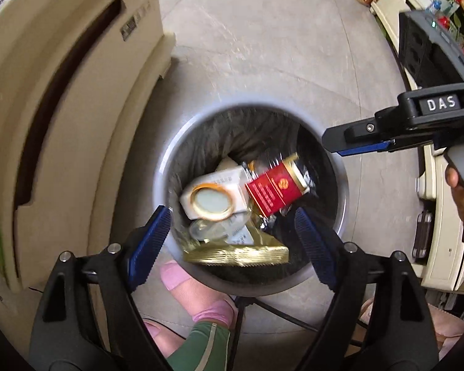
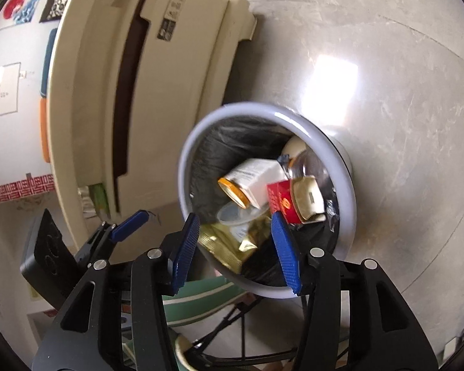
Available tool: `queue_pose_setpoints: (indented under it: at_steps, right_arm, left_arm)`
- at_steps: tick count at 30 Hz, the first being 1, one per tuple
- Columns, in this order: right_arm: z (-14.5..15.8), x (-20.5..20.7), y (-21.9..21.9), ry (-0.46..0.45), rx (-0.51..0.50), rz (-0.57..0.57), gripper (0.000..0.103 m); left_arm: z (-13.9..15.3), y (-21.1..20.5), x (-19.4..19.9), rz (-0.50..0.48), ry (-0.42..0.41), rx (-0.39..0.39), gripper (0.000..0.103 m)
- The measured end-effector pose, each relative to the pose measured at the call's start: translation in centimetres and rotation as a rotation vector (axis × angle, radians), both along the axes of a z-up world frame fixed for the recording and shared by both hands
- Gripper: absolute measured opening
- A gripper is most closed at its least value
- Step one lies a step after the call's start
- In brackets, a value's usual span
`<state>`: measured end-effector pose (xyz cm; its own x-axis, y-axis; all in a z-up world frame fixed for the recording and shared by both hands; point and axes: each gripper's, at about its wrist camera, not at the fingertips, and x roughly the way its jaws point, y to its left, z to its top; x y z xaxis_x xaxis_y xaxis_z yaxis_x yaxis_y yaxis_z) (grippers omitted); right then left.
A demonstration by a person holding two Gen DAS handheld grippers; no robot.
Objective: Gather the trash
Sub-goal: 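Carry red tin and orange-lidded jar to the bin and open both grippers, then swing both grippers back toward the table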
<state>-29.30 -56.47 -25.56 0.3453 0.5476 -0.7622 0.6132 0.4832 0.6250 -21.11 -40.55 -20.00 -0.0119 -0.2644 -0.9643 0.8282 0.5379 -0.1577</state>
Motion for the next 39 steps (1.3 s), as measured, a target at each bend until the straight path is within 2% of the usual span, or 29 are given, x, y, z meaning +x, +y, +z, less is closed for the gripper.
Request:
queue_pose_setpoints:
  at_steps: [7, 13, 18, 23, 26, 28, 30, 36, 39]
  right_arm:
    - [3.9, 2.0, 0.8, -0.082, -0.023, 0.055, 0.051]
    - [9.2, 6.8, 4.7, -0.188, -0.052, 0.203, 0.051]
    - [14.1, 12.4, 10.3, -0.285, -0.058, 0.343, 0.051]
    - [18.3, 17.9, 16.2, -0.354, -0.073, 0.459, 0.051]
    - [19.8, 20.9, 19.6, -0.374, -0.086, 0.523, 0.051]
    - [20.2, 22.9, 21.9, -0.378, -0.1, 0.563, 0.051]
    - [20.4, 24.5, 23.7, -0.372, -0.102, 0.589, 0.051]
    - [19.4, 28.3, 27.9, -0.341, -0.118, 0.634, 0.051]
    - [18.2, 29.8, 29.0, -0.301, -0.144, 0.632, 0.051]
  left_arm:
    - [5.7, 2.9, 2.3, 0.071, -0.035, -0.088, 0.08]
    - [13.1, 9.7, 5.3, 0.18, -0.139, -0.156, 0.081]
    - [17.3, 18.6, 7.6, 0.37, -0.254, -0.089, 0.084]
    - [20.6, 29.0, 8.8, 0.661, -0.295, -0.073, 0.096]
    - [21.1, 34.5, 9.1, 0.829, -0.306, -0.034, 0.096]
    - [20.8, 37.1, 8.7, 0.913, -0.315, 0.006, 0.096]
    - [19.9, 39.2, 8.2, 0.982, -0.291, 0.032, 0.096]
    - [17.0, 43.8, 7.1, 1.171, -0.22, 0.045, 0.096]
    - [15.5, 45.1, 7.1, 1.207, -0.173, 0.05, 0.096]
